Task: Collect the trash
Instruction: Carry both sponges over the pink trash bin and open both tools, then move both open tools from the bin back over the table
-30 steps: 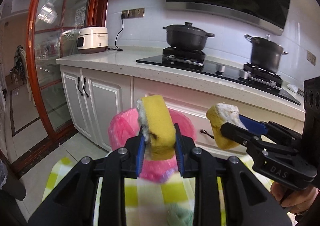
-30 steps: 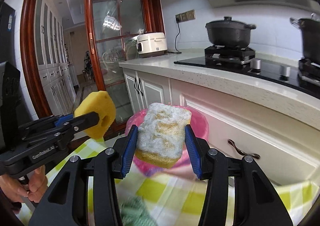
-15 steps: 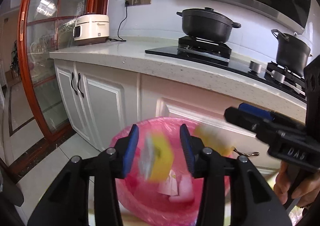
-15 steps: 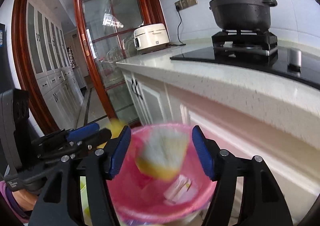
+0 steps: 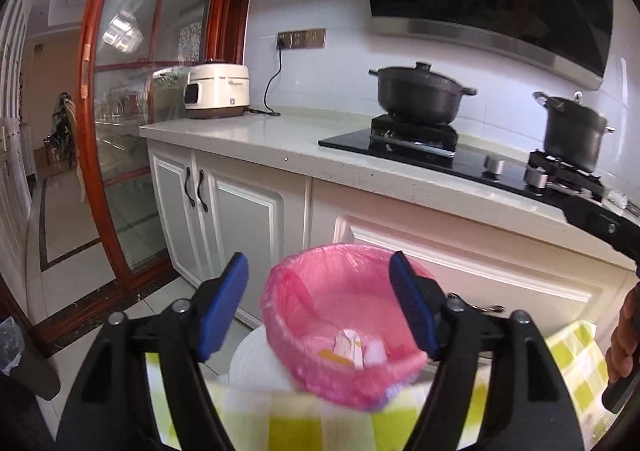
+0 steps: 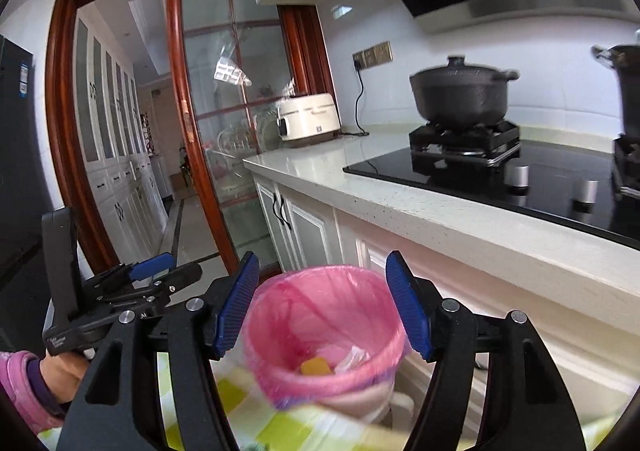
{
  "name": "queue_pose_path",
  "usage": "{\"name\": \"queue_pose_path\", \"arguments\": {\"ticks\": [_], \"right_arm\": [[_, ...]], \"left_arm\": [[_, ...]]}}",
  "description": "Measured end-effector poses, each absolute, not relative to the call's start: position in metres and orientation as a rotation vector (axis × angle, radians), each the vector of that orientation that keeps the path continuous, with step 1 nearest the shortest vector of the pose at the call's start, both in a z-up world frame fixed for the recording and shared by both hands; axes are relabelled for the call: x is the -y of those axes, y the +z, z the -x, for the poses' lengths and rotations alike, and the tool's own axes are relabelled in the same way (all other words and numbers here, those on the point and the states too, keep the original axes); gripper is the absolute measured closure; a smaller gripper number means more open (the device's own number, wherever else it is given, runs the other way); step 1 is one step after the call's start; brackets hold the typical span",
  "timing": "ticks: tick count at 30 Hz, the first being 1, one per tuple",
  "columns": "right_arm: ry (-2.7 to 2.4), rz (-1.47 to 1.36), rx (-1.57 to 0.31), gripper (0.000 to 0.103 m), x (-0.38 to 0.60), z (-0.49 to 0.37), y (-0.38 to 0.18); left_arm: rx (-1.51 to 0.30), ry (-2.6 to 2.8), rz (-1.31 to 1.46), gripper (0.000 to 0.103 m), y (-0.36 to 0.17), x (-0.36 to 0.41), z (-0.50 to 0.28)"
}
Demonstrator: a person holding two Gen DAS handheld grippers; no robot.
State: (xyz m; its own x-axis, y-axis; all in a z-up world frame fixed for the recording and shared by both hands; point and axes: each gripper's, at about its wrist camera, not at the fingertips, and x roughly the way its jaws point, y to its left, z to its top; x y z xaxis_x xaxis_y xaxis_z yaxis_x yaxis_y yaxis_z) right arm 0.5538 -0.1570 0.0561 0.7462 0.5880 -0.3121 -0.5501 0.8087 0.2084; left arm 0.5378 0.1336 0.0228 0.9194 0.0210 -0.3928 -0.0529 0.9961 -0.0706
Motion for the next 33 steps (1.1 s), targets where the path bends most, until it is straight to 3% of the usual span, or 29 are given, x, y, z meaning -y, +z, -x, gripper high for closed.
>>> {"name": "queue_pose_path", "arguments": {"ticks": [12,24,33], "right_arm": [[0.541,-0.117,-0.383,0.033,0.2,-0.395,0.055],[0.505,-0.061,-0.472,0.029,0.198,-0.267,-0.016],[0.495,-0.075,-0.564,0.028,0.196,-0.238,-0.06]], "left_arm": [[-0.35,0.044,0.104,0.007,0.042,-0.097,-0.368],[-0.408,0.103,0.097,0.006,-0.014,-0.07,-0.244],[-0.475,0.109,0.035,0.006,-0.054,-0.056,-0.206]]}}
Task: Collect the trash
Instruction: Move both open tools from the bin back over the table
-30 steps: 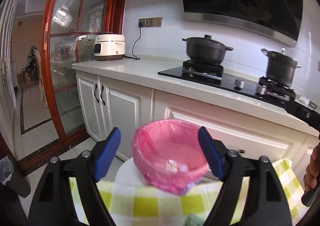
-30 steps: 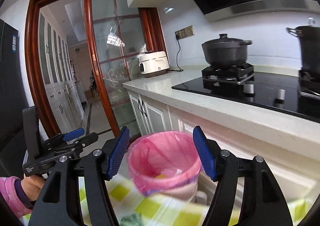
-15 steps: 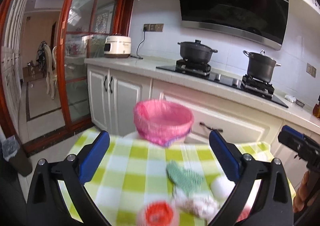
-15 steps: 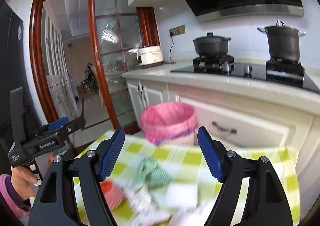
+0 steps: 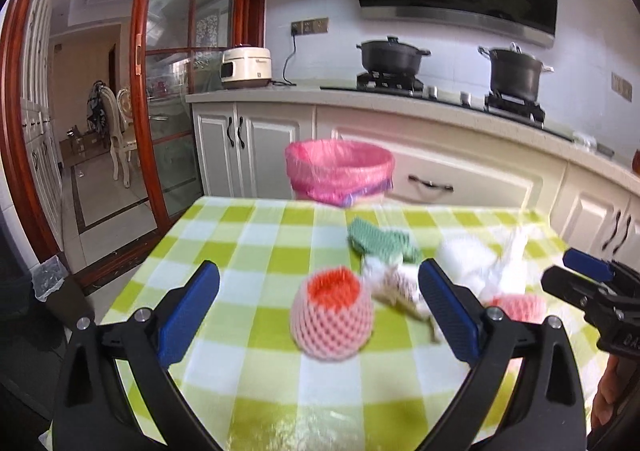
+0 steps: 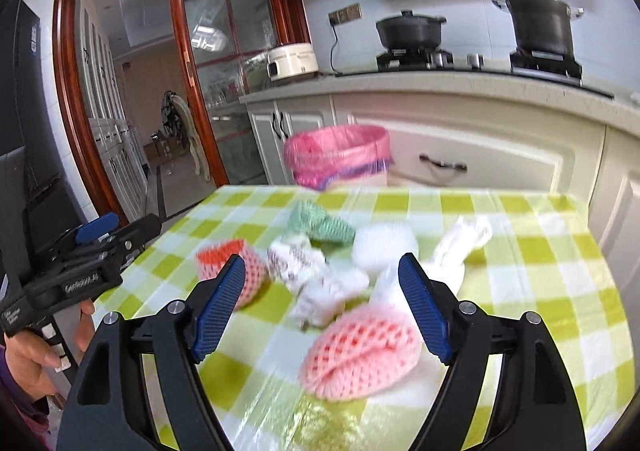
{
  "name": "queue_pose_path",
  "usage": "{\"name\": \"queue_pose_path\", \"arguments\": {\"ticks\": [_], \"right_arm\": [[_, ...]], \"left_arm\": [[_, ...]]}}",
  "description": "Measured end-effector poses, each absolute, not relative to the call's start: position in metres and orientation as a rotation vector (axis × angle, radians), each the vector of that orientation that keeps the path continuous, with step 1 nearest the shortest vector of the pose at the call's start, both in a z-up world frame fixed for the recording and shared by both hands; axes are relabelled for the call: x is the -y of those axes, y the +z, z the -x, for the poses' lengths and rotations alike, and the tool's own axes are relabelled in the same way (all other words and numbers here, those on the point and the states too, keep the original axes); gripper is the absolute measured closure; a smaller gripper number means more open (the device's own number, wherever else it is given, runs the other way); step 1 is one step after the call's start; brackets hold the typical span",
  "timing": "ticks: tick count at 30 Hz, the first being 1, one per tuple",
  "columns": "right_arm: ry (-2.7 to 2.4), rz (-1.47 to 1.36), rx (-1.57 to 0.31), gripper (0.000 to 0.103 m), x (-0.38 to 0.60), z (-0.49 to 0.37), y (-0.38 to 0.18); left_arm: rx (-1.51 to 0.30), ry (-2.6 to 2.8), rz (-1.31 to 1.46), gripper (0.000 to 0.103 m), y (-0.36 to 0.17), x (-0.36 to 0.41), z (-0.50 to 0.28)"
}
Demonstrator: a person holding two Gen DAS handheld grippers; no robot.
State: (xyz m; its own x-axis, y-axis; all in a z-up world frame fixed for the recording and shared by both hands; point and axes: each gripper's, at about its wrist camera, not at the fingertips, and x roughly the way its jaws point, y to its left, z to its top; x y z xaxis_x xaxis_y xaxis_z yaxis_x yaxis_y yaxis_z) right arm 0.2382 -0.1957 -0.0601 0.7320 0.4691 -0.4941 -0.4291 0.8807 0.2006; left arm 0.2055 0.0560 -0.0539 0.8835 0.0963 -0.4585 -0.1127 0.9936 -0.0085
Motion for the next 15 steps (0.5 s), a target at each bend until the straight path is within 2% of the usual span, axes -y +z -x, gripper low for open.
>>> {"name": "queue_pose_path", "arguments": {"ticks": [15], "right_arm": [[0.524,-0.045,-0.635,0.028,0.17,-0.261,-0.081]], "left_arm": [[-0.582,0.111,0.093,0.007,-0.098,-0.07,-0.237]]}}
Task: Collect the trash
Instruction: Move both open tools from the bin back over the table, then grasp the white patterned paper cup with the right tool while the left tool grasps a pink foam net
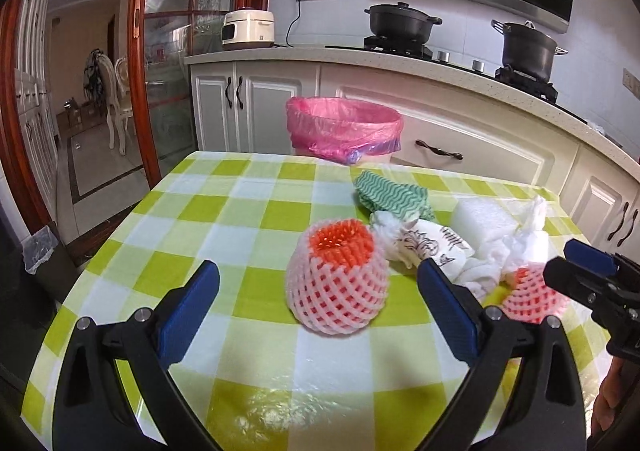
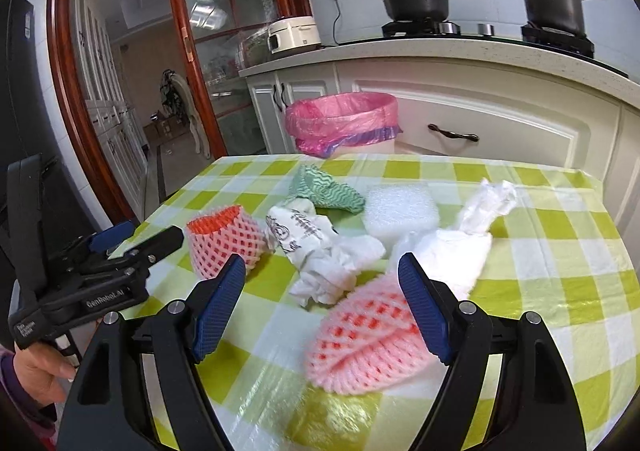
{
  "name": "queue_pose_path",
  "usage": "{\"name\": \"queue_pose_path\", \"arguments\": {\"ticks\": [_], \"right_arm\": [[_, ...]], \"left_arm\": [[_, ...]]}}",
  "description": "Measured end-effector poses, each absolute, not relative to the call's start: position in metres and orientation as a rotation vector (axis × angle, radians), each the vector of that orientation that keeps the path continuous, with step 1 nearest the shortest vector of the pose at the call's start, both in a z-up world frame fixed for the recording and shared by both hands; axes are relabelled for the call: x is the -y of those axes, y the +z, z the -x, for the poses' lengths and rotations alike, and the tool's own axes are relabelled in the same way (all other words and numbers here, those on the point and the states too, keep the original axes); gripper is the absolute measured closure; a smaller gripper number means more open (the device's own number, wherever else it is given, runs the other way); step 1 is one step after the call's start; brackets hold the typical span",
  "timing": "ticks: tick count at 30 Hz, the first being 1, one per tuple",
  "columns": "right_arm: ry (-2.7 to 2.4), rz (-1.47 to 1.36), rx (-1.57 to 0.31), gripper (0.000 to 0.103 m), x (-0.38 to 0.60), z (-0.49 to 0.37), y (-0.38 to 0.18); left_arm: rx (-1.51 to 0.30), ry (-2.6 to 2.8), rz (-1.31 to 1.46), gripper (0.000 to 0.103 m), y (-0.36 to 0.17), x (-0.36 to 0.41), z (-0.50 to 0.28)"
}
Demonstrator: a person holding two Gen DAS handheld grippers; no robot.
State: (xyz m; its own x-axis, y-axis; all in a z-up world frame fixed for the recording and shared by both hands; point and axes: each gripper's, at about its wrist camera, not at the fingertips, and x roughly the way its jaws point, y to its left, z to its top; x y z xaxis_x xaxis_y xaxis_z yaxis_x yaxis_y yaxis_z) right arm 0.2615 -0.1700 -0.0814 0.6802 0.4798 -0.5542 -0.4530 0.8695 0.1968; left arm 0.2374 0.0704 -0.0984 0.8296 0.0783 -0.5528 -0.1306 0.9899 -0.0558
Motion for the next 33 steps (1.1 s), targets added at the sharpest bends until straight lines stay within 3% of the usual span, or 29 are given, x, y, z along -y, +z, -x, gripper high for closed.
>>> {"name": "queue_pose_path", "arguments": {"ticks": [7,25,33], "right_arm": [[0.57,-0.029,-0.683,0.036,0.139,-0.281,-0.093],[0.515,0.133,-0.813,0.035,0.088,-0.348,-0.119],[0.497,0.137,-0.897,0.048,0.091,-0.358,-0.141]], "left_arm": [[-0.596,0.142,0.085,0.007,-0.108,-0.082,-0.242],[-0.581,0.144,0.076,0.007,-0.106,-0.096,-0.239],[-0.594,0.147,0.106,0.007,-0.106,-0.099,-0.239]]}}
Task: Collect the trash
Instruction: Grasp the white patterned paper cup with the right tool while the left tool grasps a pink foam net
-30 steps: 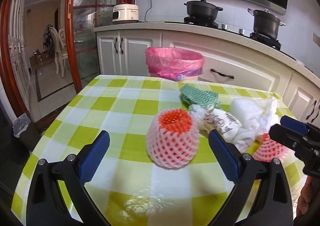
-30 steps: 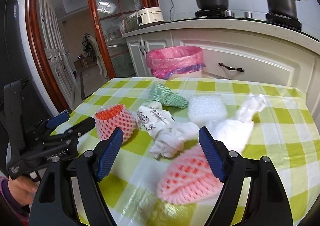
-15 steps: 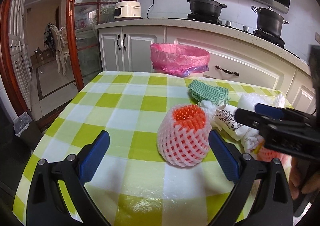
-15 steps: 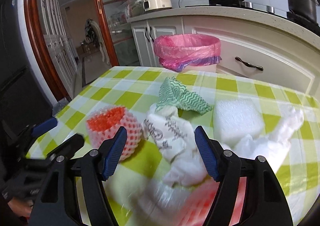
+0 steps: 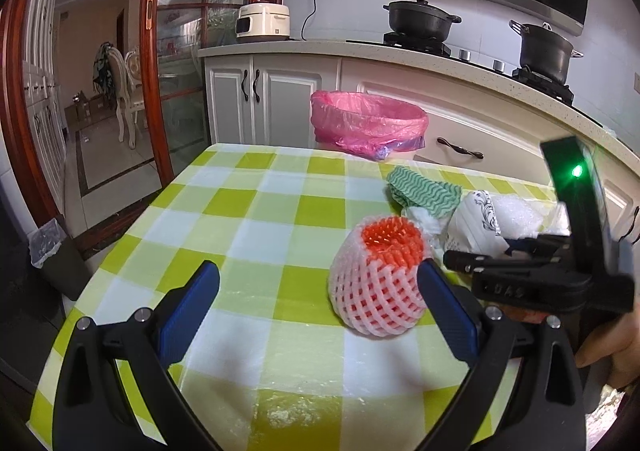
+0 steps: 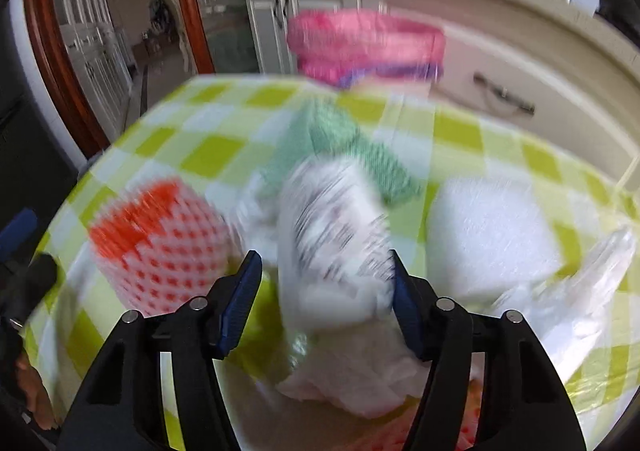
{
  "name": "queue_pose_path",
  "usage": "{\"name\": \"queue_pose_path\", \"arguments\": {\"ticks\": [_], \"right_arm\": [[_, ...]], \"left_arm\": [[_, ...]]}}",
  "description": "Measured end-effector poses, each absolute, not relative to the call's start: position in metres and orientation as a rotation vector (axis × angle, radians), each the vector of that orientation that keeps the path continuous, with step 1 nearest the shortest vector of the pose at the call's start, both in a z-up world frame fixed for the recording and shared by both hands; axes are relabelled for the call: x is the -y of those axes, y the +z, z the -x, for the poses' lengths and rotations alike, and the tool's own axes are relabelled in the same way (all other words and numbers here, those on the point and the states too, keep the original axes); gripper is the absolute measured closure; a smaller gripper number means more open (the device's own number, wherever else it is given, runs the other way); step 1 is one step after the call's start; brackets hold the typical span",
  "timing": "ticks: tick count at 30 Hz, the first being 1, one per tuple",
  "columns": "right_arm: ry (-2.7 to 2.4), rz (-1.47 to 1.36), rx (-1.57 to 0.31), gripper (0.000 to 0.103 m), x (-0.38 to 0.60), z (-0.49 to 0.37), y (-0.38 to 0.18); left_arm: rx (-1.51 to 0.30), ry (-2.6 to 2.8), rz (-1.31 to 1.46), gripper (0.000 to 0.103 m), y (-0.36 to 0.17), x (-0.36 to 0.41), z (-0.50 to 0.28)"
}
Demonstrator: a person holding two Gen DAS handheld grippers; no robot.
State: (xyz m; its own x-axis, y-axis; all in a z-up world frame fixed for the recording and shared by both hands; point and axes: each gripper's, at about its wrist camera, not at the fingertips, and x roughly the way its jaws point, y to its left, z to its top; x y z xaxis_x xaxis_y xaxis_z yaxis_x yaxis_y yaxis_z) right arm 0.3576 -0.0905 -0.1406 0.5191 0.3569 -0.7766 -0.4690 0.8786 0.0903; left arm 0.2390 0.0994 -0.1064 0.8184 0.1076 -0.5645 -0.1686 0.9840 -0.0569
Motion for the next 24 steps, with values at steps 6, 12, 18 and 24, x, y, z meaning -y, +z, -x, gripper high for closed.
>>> {"name": "queue_pose_path", "arguments": {"ticks": [6,12,18,24], "right_arm": [[0.517,0.09,-0.883,0.048,0.092,-0.356,-0.134],[0.511,0.057,-0.874,0.055,0.093,-0.362,-0.129],[0.565,-0.035,-0.765,0.056,0.114,-0.345,-0.1],[0.569,-0.097,-0.671,0.056,0.149,-0.322,-0.068]], "left_arm": [[-0.599,0.143,0.083,0.007,-0.106,-0.094,-0.24],[-0.596,0.135,0.063,0.007,-0.104,-0.087,-0.239],[-0.595,0.132,0.072,0.007,-0.102,-0.083,-0.242],[-0.633,0.109,0.08,0.007,-0.11,-0.069,-0.265]]}}
